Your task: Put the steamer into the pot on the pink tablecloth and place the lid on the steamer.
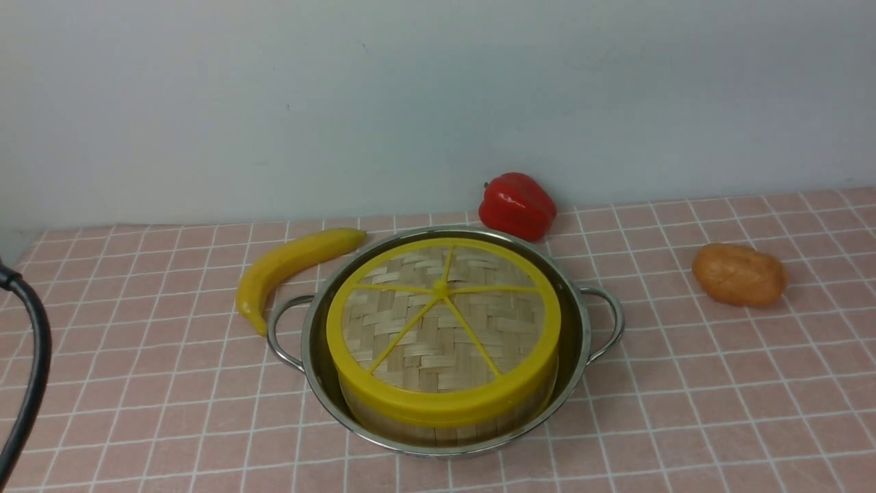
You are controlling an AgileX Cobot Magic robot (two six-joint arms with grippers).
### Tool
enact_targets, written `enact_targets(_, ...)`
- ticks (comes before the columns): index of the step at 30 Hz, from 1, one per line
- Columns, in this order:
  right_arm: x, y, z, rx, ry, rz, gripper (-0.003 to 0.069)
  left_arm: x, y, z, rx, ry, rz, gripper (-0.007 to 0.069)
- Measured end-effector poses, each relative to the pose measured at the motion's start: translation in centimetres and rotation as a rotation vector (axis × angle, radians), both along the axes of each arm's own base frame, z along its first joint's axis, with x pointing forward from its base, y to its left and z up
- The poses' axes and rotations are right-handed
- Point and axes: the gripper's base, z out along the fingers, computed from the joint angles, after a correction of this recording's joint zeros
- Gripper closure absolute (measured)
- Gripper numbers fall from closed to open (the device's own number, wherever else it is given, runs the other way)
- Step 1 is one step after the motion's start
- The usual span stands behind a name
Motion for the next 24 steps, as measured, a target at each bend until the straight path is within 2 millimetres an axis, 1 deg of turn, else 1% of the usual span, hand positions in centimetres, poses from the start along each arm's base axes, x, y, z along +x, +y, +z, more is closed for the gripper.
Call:
enact_targets(1,-0.5,-0.5,-1.5,-0.020,0.043,-0.012,0.0647,0.0,0.0,0.0,0.000,0.000,0.000,0.0465)
enact_targets(2,-0.9,-0.7,-2.3,-0.032,0.065,-0.018,0.0646,0.0,0.0,0.0,0.000,0.000,0.000,0.0465)
enact_targets(3,-2.2,-1.9,-4.8,-0.049,0.099,-0.033,0.0644,0.0,0.0,0.0,0.000,0.000,0.000,0.0465)
enact_targets(4,-3.3,-2.8,-6.3,-0.045,0.096,-0.041,0.0642,0.0,0.0,0.0,0.000,0.000,0.000,0.0465)
enact_targets(5,-4.6,-4.1,-7.2,-0.007,0.058,-0.049,0.0640,0.0,0.0,0.0,0.000,0.000,0.000,0.0461)
enact_targets(6,-5.4,-5.2,-9.0,-0.001,0.060,-0.064,0.0638,0.0,0.0,0.0,0.000,0.000,0.000,0.0458)
enact_targets(8,-7.3,-8.1,-11.5,0.073,-0.006,-0.117,0.0631,0.0,0.0,0.0,0.000,0.000,0.000,0.0454)
enact_targets(9,-8.0,-9.3,-12.3,0.116,-0.053,-0.142,0.0629,0.0,0.0,0.0,0.000,0.000,0.000,0.0454)
enact_targets(10,-8.4,-10.0,-12.7,0.131,-0.071,-0.157,0.0628,0.0,0.0,0.0,0.000,0.000,0.000,0.0454)
enact_targets(11,-10.4,-12.7,-14.7,0.181,-0.152,-0.217,0.0622,0.0,0.0,0.0,0.000,0.000,0.000,0.0451)
enact_targets(12,-10.7,-12.9,-14.9,0.189,-0.161,-0.216,0.0622,0.0,0.0,0.0,0.000,0.000,0.000,0.0449)
enact_targets(13,-12.4,-14.7,-16.2,0.215,-0.251,-0.258,0.0619,0.0,0.0,0.0,0.000,0.000,0.000,0.0445)
enact_targets(14,-13.6,-15.8,-17.2,0.223,-0.320,-0.274,0.0616,0.0,0.0,0.0,0.000,0.000,0.000,0.0444)
enact_targets(17,-17.0,-18.0,-19.6,0.242,-0.542,-0.311,0.0607,0.0,0.0,0.0,0.000,0.000,0.000,0.0442)
enact_targets(18,-17.2,-18.1,-19.7,0.248,-0.563,-0.311,0.0606,0.0,0.0,0.0,0.000,0.000,0.000,0.0442)
enact_targets(19,-18.5,-18.8,-21.1,0.261,-0.641,-0.341,0.0599,0.0,0.0,0.0,0.000,0.000,0.000,0.0435)
enact_targets(20,-18.8,-18.9,-21.1,0.271,-0.661,-0.345,0.0598,0.0,0.0,0.0,0.000,0.000,0.000,0.0434)
enact_targets(21,-19.6,-19.4,-22.8,0.293,-0.688,-0.398,0.0589,0.0,0.0,0.0,0.000,0.000,0.000,0.0433)
enact_targets(22,-19.7,-19.4,-22.8,0.295,-0.695,-0.398,0.0589,0.0,0.0,0.0,0.000,0.000,0.000,0.0433)
enact_targets(23,-19.9,-19.7,-24.2,0.306,-0.684,-0.438,0.0580,0.0,0.0,0.0,0.000,0.000,0.000,0.0428)
enact_targets(24,-20.0,-19.8,-24.8,0.311,-0.676,-0.457,0.0576,0.0,0.0,0.0,0.000,0.000,0.000,0.0425)
